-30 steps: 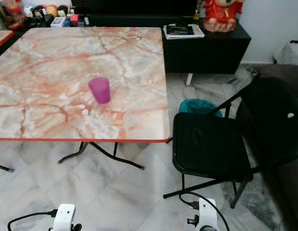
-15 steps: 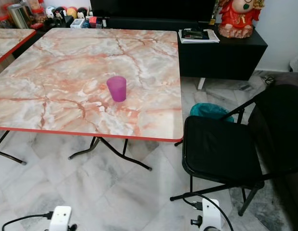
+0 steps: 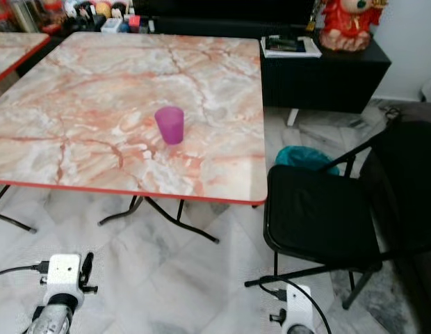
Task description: Setting the table
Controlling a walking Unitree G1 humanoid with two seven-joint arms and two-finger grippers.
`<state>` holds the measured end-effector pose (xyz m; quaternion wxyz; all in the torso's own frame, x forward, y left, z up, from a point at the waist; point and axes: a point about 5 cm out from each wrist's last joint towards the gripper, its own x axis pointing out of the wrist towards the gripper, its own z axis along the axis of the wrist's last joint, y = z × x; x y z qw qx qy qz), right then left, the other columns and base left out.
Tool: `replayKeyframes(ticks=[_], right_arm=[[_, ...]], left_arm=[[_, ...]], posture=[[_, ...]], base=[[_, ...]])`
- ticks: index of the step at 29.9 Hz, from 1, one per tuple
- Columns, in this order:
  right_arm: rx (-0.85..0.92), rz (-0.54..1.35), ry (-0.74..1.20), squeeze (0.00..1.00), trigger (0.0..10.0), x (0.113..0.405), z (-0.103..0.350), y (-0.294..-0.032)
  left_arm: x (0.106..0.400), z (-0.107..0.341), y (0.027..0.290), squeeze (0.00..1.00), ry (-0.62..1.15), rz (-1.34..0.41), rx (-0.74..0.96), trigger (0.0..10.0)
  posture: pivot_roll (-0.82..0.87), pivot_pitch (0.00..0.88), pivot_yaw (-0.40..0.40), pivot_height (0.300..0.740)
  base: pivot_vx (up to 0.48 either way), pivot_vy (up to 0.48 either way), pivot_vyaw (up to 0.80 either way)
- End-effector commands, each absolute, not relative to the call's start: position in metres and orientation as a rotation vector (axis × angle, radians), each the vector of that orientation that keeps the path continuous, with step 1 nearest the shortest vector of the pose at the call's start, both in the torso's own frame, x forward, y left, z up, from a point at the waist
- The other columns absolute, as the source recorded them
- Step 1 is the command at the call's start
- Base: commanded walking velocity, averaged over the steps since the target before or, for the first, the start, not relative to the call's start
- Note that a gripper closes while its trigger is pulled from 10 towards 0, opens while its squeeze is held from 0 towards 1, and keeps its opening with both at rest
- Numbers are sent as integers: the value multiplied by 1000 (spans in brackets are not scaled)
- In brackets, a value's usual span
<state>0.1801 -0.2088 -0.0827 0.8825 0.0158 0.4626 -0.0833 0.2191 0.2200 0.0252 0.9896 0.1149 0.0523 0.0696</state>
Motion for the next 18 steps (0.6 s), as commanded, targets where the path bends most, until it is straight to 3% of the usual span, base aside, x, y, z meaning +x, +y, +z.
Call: replayKeyframes(ticks=[1, 9, 12, 18], right_arm=[[32, -179, 975, 0, 10000, 175, -85, -207], [34, -172, 979, 0, 10000, 174, -87, -198], [31, -167, 982, 0, 10000, 173, -88, -195], [43, -178, 970, 0, 10000, 176, -86, -198]], left_arm=[[215, 42, 218, 0, 52, 147, 264, 10000], [229, 99, 212, 0, -121, 160, 289, 10000], [270, 142, 206, 0, -231, 158, 198, 10000], [308, 181, 194, 0, -300, 88, 138, 10000]], posture=[[4, 117, -8, 740], [16, 116, -12, 740], [15, 115, -13, 740], [6, 118, -6, 740]], base=[[0, 0, 0], [0, 0, 0], [0, 0, 0], [0, 0, -151]])
